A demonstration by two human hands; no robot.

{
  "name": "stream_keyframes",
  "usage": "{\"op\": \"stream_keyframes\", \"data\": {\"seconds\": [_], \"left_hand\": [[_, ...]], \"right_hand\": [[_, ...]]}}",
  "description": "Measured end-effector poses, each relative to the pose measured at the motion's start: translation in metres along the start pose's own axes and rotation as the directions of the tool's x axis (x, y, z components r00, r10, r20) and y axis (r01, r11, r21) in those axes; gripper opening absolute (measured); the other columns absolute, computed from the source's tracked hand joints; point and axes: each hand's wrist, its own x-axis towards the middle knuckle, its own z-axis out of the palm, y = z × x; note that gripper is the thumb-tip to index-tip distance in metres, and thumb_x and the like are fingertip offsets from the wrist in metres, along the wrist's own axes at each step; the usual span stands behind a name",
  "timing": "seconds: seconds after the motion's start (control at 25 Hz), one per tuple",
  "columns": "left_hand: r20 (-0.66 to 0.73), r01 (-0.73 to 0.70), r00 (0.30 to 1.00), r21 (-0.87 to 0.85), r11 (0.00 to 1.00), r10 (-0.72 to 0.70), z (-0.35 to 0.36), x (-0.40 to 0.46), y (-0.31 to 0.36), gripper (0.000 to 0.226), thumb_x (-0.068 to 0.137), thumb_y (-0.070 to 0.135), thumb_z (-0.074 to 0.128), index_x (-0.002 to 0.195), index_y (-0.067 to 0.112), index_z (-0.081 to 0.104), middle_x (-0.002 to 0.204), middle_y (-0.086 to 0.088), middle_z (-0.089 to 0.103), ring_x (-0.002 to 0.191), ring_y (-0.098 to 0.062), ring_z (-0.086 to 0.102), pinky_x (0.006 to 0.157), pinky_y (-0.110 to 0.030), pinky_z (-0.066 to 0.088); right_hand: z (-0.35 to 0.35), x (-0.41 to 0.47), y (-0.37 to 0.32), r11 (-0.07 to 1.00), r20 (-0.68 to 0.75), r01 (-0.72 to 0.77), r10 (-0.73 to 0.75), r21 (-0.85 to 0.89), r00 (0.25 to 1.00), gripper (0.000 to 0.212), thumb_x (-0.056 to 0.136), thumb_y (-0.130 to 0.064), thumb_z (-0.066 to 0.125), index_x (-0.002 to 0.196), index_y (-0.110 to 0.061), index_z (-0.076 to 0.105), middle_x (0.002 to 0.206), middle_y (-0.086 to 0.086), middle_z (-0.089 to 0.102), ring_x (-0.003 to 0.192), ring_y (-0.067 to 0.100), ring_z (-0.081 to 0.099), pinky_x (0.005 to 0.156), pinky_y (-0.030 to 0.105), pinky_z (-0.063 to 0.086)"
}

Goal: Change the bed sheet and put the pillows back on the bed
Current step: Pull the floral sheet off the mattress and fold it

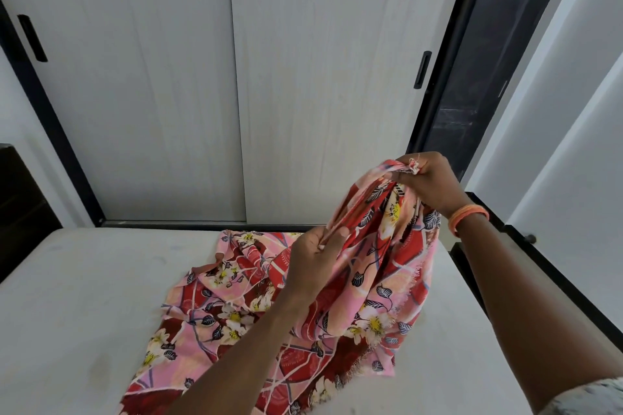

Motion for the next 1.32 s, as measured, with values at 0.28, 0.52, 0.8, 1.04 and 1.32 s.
{"op": "stream_keyframes", "data": {"seconds": [0.28, 0.52, 0.8, 1.04, 1.32], "left_hand": [[-0.052, 0.118, 0.993, 0.423, 0.899, -0.106, -0.027, -0.007, -0.044, 0.041, 0.085, 0.04, 0.072, 0.118, 0.029, 0.049, 0.058, 0.011, 0.053, 0.041, 0.0, 0.047, 0.044, -0.013, 0.034], [-0.04, 0.371, 0.927, 0.246, 0.896, -0.372, -0.024, -0.001, -0.059, 0.038, 0.08, 0.026, 0.08, 0.112, 0.02, 0.06, 0.1, -0.002, 0.069, 0.067, -0.006, 0.07, 0.051, -0.021, 0.052], [-0.305, 0.013, 0.949, 0.278, 0.961, 0.075, -0.014, -0.005, -0.054, 0.025, 0.088, 0.006, 0.069, 0.099, 0.025, 0.056, 0.066, 0.011, 0.06, 0.047, 0.004, 0.059, 0.035, -0.007, 0.034], [-0.05, 0.096, 0.995, 0.389, 0.916, -0.084, -0.018, 0.014, -0.05, 0.012, 0.089, 0.019, 0.071, 0.096, 0.022, 0.062, 0.073, 0.011, 0.061, 0.058, 0.005, 0.059, 0.047, -0.009, 0.041], [0.185, 0.299, 0.915, 0.282, 0.912, -0.357, -0.04, 0.031, -0.046, 0.008, 0.086, 0.02, 0.07, 0.093, 0.018, 0.068, 0.081, -0.003, 0.071, 0.062, -0.012, 0.065, 0.06, -0.03, 0.051]], "right_hand": [[-0.01, -0.006, 0.012, 0.998, -0.043, 0.035, -0.037, -0.048, 0.998, 0.013, 0.088, -0.005, 0.068, 0.099, -0.008, 0.074, 0.086, -0.003, 0.073, 0.076, 0.004, 0.072, 0.065, 0.015, 0.057], [-0.013, -0.007, 0.008, 0.998, -0.032, 0.059, -0.06, -0.012, 0.998, 0.012, 0.088, -0.007, 0.068, 0.098, -0.012, 0.074, 0.086, -0.006, 0.073, 0.075, 0.006, 0.073, 0.064, 0.015, 0.056], [-0.018, -0.006, 0.006, 0.999, -0.1, 0.027, -0.024, 0.027, 0.995, 0.013, 0.09, -0.006, 0.065, 0.099, -0.012, 0.072, 0.088, 0.002, 0.073, 0.075, 0.009, 0.073, 0.065, 0.019, 0.058], [-0.02, -0.001, -0.007, 0.993, -0.112, 0.067, -0.056, 0.101, 0.992, 0.016, 0.09, -0.002, 0.063, 0.094, -0.015, 0.072, 0.085, -0.005, 0.073, 0.075, 0.011, 0.073, 0.065, 0.018, 0.058], [-0.027, -0.002, 0.006, 0.998, -0.132, -0.018, 0.025, 0.054, 0.991, 0.012, 0.091, -0.005, 0.063, 0.099, -0.007, 0.072, 0.088, 0.004, 0.073, 0.075, 0.013, 0.073, 0.066, 0.02, 0.059]]}}
